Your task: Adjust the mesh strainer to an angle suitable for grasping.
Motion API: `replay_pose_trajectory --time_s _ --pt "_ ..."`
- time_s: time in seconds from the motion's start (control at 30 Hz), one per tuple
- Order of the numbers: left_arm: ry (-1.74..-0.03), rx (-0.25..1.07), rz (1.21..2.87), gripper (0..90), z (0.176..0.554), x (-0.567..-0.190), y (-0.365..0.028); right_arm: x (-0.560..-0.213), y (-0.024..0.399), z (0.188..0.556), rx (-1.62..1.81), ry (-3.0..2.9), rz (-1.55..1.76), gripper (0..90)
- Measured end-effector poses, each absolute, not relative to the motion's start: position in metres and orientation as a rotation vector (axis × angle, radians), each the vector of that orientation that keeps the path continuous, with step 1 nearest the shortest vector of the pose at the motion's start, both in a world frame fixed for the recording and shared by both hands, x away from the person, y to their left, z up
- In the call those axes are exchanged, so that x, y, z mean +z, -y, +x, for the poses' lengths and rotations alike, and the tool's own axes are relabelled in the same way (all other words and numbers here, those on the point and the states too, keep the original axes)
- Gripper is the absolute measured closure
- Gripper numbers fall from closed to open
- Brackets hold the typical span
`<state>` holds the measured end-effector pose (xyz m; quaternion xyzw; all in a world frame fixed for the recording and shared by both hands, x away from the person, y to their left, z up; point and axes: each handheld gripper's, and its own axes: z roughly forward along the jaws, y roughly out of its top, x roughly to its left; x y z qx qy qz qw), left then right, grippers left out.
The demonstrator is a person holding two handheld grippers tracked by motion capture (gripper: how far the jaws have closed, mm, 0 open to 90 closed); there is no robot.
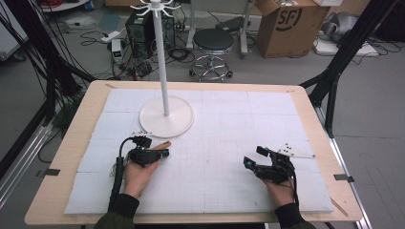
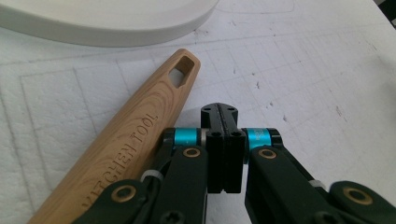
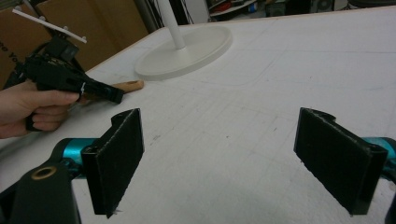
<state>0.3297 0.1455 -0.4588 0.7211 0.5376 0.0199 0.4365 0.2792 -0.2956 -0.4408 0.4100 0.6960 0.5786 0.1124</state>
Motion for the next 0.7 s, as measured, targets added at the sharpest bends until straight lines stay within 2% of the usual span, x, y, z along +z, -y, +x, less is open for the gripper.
replay_pose_trajectory --time_s 0.17,0.2,0.33,0.7 --pt "-1.324 0.029 1.789 89.4 0.33 -0.459 -0.148 -0.442 0.296 0.282 1.706 -2.035 1.223 15.2" --pt "-1.306 0.025 1.787 80.2 0.329 -0.458 -0.148 -0.442 0.295 0.282 1.709 -2.034 1.227 15.1" --pt "-1.275 0.04 1.789 83.9 0.325 -0.457 -0.151 -0.442 0.293 0.282 1.702 -2.04 1.217 15.1" --pt "-1.195 0.033 1.752 59.7 0.317 -0.446 -0.162 -0.443 0.293 0.28 1.677 -2.064 1.206 15.1"
